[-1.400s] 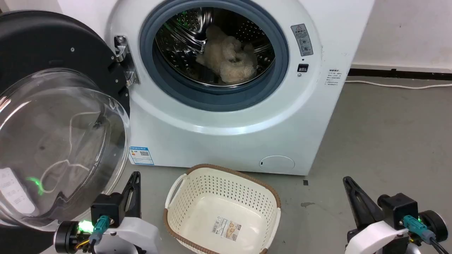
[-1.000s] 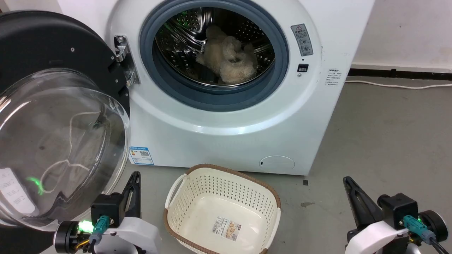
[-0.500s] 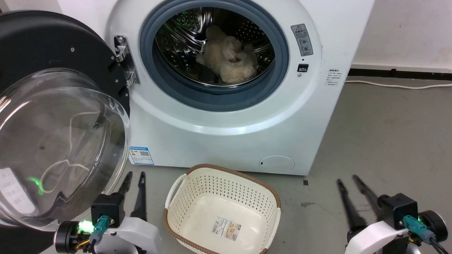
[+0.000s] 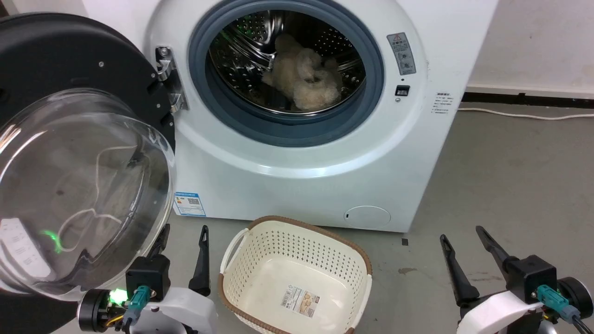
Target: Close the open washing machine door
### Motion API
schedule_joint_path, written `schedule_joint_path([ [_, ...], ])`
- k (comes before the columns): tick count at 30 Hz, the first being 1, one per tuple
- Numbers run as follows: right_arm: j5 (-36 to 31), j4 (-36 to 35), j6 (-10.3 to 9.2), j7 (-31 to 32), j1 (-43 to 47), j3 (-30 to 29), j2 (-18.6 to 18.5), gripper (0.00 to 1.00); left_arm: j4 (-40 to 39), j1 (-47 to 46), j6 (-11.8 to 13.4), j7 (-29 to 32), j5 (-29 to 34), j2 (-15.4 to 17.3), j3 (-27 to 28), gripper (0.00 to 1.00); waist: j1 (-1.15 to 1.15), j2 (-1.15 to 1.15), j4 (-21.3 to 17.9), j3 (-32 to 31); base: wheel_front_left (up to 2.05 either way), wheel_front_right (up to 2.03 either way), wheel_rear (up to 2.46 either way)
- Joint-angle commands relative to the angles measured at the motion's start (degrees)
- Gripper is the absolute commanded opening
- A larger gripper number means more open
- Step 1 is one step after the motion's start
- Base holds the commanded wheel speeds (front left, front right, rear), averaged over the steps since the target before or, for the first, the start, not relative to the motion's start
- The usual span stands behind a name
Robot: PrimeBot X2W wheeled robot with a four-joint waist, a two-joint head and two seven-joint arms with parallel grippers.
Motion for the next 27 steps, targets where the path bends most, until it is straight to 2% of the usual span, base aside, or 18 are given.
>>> schedule_joint_path([
  [1,0.5,0.0,0.01,-0.7,0.8,-0.1,-0.2,1.00,0.2,0.0,0.2,-0.7,-0.5,0.0,-0.3,1.00,0.00,0.00,0.3,-0.1,0.00,0.00,0.00],
  [19,1.0,0.2,0.02,-2.8,2.2,1.5,-0.8,1.00,0.7,1.2,-0.2,-2.8,-0.7,0.2,-1.4,1.00,0.00,0.00,6.9,-1.2,0.00,0.00,0.00],
  [27,1.5,0.6,0.02,-3.8,1.2,4.2,-2.0,1.00,-0.4,2.0,0.6,-3.8,-1.0,0.1,-1.3,1.00,0.00,0.00,9.3,-0.7,0.00,0.00,0.00],
])
